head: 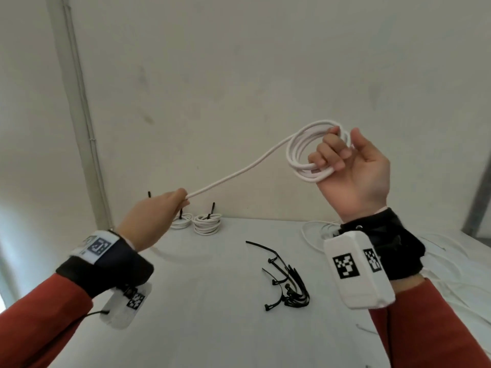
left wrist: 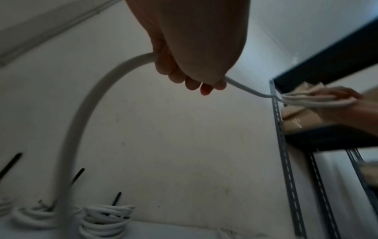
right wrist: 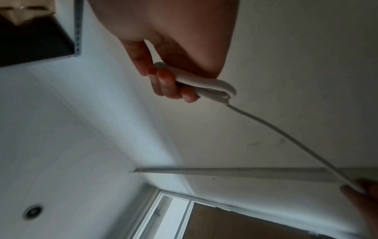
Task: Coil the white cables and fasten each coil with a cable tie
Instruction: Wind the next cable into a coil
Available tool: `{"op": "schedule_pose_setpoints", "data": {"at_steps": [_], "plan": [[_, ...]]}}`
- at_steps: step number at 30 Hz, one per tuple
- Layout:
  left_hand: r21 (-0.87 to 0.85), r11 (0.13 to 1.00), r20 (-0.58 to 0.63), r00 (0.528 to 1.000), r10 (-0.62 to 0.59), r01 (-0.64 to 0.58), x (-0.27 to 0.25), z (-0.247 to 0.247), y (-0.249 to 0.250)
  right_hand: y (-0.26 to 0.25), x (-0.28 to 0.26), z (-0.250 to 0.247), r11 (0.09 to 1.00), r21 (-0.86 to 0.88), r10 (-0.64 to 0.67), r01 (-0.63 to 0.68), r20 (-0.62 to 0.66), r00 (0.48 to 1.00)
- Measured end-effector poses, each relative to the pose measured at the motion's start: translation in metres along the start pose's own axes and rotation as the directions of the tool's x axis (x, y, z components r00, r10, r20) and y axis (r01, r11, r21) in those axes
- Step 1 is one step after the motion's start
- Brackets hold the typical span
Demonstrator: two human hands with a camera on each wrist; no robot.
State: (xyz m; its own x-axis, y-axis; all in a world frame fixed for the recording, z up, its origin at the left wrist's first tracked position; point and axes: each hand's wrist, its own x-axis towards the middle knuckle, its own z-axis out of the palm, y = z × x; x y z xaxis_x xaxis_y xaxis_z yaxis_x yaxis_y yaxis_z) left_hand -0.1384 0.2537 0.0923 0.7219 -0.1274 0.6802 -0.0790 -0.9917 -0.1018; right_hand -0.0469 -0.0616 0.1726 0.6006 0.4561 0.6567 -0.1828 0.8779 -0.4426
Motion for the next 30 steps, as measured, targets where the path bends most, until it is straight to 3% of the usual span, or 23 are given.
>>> {"op": "schedule_pose_setpoints", "data": {"at_steps": [4, 8, 10, 12, 14, 17, 19, 20, 22, 24, 26, 28, 30], "plan": [[0.14, 0.989, 0.054, 0.998, 0.04, -0.048, -0.011, 0.011, 0.011, 0.002, 0.003, -0.009, 0.991, -0.076, -0.116, 0.111, -0.073, 0.991], [0.228, 0.971, 0.151, 0.988, 0.035, -0.069, -0.024, 0.01, 0.021, 0.004, 0.013, -0.022, 0.958, -0.176, -0.263, 0.228, -0.217, 0.94], [0.261, 0.959, 0.164, 0.984, 0.07, -0.112, -0.027, 0.005, 0.025, 0.008, 0.017, -0.03, 0.924, -0.294, -0.328, 0.243, -0.284, 0.901], [0.284, 0.946, 0.17, 0.979, 0.111, -0.157, -0.028, -0.006, 0.031, 0.016, 0.019, -0.037, 0.819, -0.528, -0.423, 0.224, -0.292, 0.858], [0.293, 0.933, 0.155, 0.973, 0.168, -0.208, -0.028, -0.019, 0.039, 0.025, 0.02, -0.042, 0.623, -0.765, -0.495, 0.163, -0.224, 0.84], [0.297, 0.923, 0.16, 0.965, 0.206, -0.246, -0.028, -0.036, 0.045, 0.039, 0.019, -0.054, 0.266, -0.964, -0.399, 0.017, -0.095, 0.912], [0.297, 0.918, 0.138, 0.963, 0.231, -0.263, -0.025, -0.05, 0.044, 0.045, 0.014, -0.063, -0.116, -0.992, -0.162, -0.047, -0.027, 0.986], [0.297, 0.917, 0.126, 0.963, 0.239, -0.267, -0.022, -0.058, 0.043, 0.049, 0.009, -0.065, -0.284, -0.958, -0.004, -0.029, -0.029, 1.0], [0.311, 0.916, 0.105, 0.967, 0.232, -0.253, -0.014, -0.074, 0.042, 0.057, -0.001, -0.062, -0.492, -0.869, 0.279, 0.056, -0.096, 0.956], [0.335, 0.915, 0.098, 0.975, 0.201, -0.223, -0.006, -0.085, 0.038, 0.065, -0.013, -0.056, -0.526, -0.843, 0.449, 0.112, -0.164, 0.878], [0.352, 0.913, 0.106, 0.978, 0.181, -0.207, 0.002, -0.091, 0.031, 0.074, -0.025, -0.05, -0.467, -0.876, 0.499, 0.117, -0.152, 0.853], [0.358, 0.912, 0.108, 0.979, 0.174, -0.202, 0.01, -0.094, 0.024, 0.082, -0.039, -0.044, -0.354, -0.933, 0.481, 0.061, -0.126, 0.868], [0.341, 0.916, 0.094, 0.977, 0.193, -0.214, 0.016, -0.093, 0.017, 0.087, -0.05, -0.037, -0.16, -0.987, 0.43, -0.011, -0.079, 0.9]]}}
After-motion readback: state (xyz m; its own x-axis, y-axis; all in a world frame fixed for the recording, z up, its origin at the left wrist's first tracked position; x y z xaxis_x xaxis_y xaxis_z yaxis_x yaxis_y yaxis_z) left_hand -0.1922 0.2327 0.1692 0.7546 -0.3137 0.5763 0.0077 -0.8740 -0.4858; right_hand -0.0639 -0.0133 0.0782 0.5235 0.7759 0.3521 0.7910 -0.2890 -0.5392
